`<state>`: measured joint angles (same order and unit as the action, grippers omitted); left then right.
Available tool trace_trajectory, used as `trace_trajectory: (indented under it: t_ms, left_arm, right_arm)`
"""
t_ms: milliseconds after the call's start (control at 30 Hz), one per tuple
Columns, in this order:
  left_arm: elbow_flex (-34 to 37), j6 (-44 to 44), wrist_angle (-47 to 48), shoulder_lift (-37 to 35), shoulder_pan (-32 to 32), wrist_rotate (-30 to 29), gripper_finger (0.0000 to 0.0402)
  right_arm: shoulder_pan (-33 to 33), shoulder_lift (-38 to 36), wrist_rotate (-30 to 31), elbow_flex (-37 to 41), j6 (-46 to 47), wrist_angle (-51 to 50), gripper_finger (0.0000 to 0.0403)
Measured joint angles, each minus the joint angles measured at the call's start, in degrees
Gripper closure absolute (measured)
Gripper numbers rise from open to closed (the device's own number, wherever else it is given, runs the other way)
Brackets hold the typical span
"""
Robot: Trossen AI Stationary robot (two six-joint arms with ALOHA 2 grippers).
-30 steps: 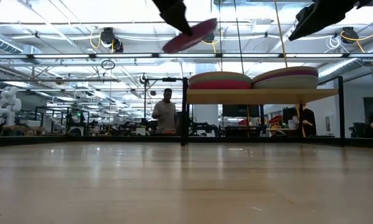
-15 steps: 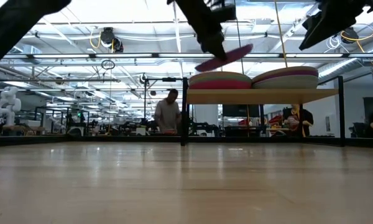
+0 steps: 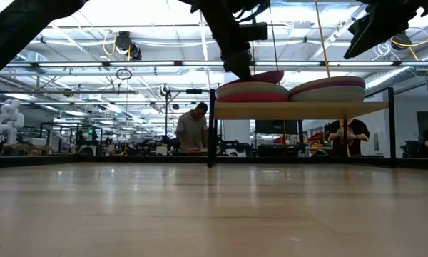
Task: Place and stack plates onto a shelf
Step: Stack the violet plate on top of the light orange plate on the shelf
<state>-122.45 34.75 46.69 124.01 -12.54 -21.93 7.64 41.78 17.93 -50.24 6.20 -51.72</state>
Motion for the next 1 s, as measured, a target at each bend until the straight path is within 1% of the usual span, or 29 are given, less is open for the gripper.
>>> trace_trajectory:
  t_ms: [167, 300, 367, 433, 533, 633, 767, 833, 1000]
  left_arm:
    - [0.0, -0.3, 0.0, 0.0, 0.1, 0.2, 0.0376]
    - [0.0, 0.2, 0.2, 0.1, 0.2, 3.3, 0.0374]
    - [0.0, 0.3, -0.1, 0.1, 0.2, 3.9, 0.0371]
    - [0.0, 0.7, -0.2, 0.2, 0.2, 3.8, 0.0358]
    - [0.0, 0.7, -0.4, 0.2, 0.2, 3.6, 0.0321]
    - [0.0, -0.2, -0.5, 0.2, 0.3, 1.3, 0.0281]
    - [0.0, -0.9, 0.0, 0.0, 1.3, -4.6, 0.0243]
    - [0.0, -0.8, 0.1, -0.5, 2.4, -6.7, 0.0235]
    - [-0.2, -1.7, 0.7, -4.0, 5.4, -7.2, 0.0231]
  right_arm:
    - [0.0, 0.0, 0.0, 0.0, 0.2, 0.0, 0.0282]
    - [0.0, 0.0, 0.0, 0.0, 0.2, 0.0, 0.0282]
    - [0.0, 0.0, 0.0, 0.0, 0.2, 0.0, 0.0282]
    - [0.0, 0.0, 0.0, 0.0, 0.2, 0.0, 0.0282]
    - [0.0, 0.0, 0.0, 0.0, -0.1, 0.0, 0.0282]
    - [0.0, 0.0, 0.0, 0.0, -0.7, 0.1, 0.0282]
    - [0.0, 0.0, 0.0, 0.0, -1.0, 0.4, 0.0282]
    - [0.0, 0.0, 0.0, 0.0, -1.2, 0.4, 0.0282]
    - [0.0, 0.0, 0.0, 0.0, -1.3, 0.9, 0.0282]
